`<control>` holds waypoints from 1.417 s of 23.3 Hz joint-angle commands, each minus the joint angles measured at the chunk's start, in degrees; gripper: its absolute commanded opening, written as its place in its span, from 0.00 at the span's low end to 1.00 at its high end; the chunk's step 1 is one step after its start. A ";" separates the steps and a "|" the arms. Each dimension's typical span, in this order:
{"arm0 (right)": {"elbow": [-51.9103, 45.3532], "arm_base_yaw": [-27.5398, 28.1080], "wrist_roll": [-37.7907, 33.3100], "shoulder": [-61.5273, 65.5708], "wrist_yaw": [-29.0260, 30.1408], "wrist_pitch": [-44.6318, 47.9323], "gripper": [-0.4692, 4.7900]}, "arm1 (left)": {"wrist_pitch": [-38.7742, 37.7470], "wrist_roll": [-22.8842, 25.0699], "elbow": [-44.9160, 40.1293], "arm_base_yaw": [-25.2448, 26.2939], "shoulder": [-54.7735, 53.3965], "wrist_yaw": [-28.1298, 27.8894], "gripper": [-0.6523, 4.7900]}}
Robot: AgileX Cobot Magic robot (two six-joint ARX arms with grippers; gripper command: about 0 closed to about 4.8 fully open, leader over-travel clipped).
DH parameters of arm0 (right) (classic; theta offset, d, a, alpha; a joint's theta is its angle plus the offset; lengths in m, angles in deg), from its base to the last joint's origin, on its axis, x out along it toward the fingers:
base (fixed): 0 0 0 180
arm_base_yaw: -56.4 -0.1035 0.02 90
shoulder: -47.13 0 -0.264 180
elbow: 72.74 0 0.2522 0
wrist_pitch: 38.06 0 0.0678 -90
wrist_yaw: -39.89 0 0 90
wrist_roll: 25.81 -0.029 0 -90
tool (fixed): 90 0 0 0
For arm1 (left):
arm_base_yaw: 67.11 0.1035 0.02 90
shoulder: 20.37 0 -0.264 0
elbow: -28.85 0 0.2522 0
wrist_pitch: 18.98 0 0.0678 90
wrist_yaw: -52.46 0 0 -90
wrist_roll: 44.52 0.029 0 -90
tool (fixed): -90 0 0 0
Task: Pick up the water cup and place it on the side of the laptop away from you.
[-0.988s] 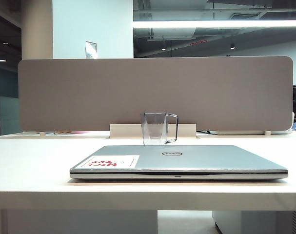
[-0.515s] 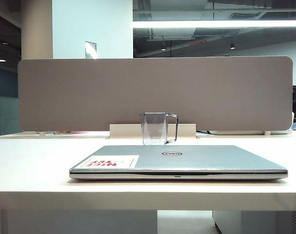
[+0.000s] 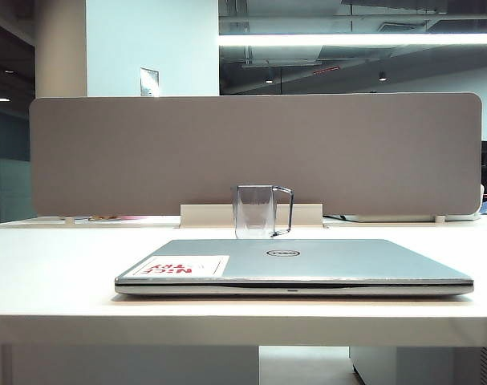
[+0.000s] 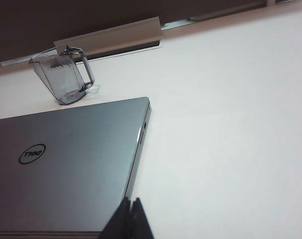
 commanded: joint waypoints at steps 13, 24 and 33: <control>-0.33 0.00 -0.17 -0.09 0.07 0.66 0.07 | -1.31 0.11 0.17 0.09 0.07 -0.37 0.11; -0.33 0.02 1.49 -0.09 -1.55 0.66 0.07 | -1.31 0.13 0.17 0.09 0.07 -0.37 0.11; -0.33 0.02 11.39 -0.09 -5.09 0.90 0.07 | -1.31 0.13 0.17 0.09 0.07 -0.37 0.11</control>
